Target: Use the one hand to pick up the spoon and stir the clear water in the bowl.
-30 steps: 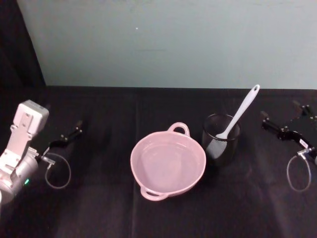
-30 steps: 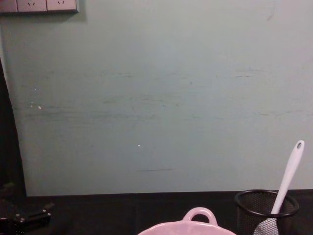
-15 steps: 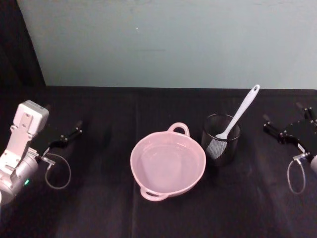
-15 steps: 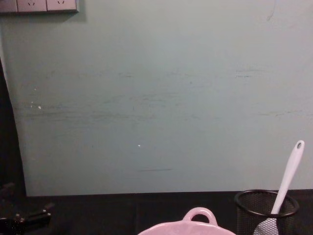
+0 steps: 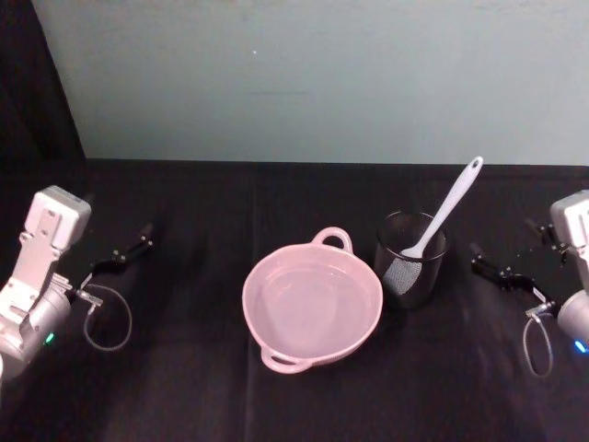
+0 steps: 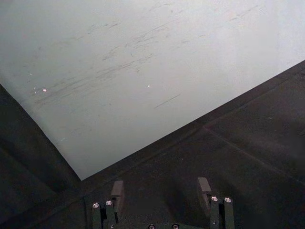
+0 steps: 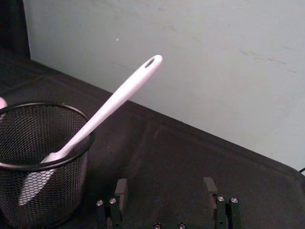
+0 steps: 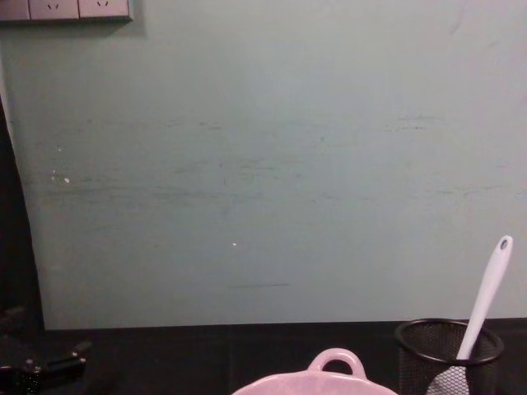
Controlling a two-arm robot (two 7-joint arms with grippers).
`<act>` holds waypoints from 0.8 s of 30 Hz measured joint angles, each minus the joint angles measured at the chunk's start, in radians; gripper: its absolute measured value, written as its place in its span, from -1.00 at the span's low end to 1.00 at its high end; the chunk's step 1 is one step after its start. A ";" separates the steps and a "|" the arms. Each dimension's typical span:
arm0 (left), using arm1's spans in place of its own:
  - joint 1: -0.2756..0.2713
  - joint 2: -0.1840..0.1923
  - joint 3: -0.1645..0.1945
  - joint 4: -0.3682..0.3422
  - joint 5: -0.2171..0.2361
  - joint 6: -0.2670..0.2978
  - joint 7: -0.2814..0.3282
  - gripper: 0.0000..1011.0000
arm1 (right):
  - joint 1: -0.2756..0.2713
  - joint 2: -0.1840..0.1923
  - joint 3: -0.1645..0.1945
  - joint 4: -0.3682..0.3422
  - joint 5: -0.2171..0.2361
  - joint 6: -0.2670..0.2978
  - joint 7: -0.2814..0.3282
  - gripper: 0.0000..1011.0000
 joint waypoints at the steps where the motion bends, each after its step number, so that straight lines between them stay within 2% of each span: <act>1: 0.000 0.000 0.000 0.000 0.000 0.000 0.000 0.99 | 0.002 0.000 -0.003 -0.003 -0.014 0.006 0.000 0.98; 24: 0.000 0.000 0.000 0.000 0.000 0.000 0.000 0.99 | 0.001 0.001 -0.002 -0.005 -0.007 0.005 -0.002 0.98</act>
